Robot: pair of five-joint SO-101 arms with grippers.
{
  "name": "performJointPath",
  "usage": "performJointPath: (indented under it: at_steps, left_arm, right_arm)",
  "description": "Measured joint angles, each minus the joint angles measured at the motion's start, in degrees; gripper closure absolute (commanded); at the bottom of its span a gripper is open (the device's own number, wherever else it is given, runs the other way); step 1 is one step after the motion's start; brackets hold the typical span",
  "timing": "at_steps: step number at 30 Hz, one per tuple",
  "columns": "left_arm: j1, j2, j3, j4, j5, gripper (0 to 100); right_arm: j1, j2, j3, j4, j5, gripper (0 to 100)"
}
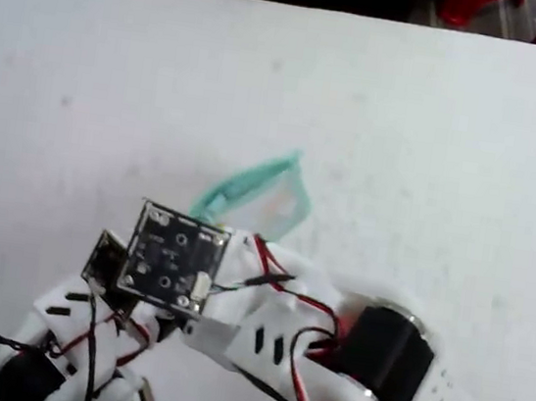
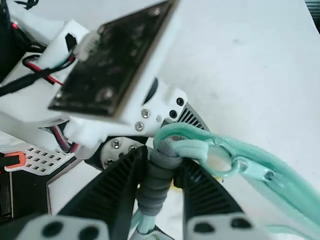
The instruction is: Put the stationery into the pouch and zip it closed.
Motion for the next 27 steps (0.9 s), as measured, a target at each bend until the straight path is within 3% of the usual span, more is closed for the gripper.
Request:
performJointPath:
  at_steps: [12,17,23,27]
  left_arm:
    - [0.18,-0.09,-0.09,0.00,-0.44,98]
    - [0.18,-0.09,-0.09,0.00,-0.44,98]
    - [0.00,0.70,0.18,-0.09,-0.44,98]
    - [-0.35,0.97,0.18,-0.18,-0.35,98]
  right_arm:
    - [-9.85,-2.64,3.16,0.00,4.31,98.1]
    - [-10.11,-3.43,3.25,0.00,4.66,97.8]
    - [2.29,-5.63,4.13,-0.09,5.10,75.4]
    - [10.37,-8.53,4.13,-0.09,8.09,76.0]
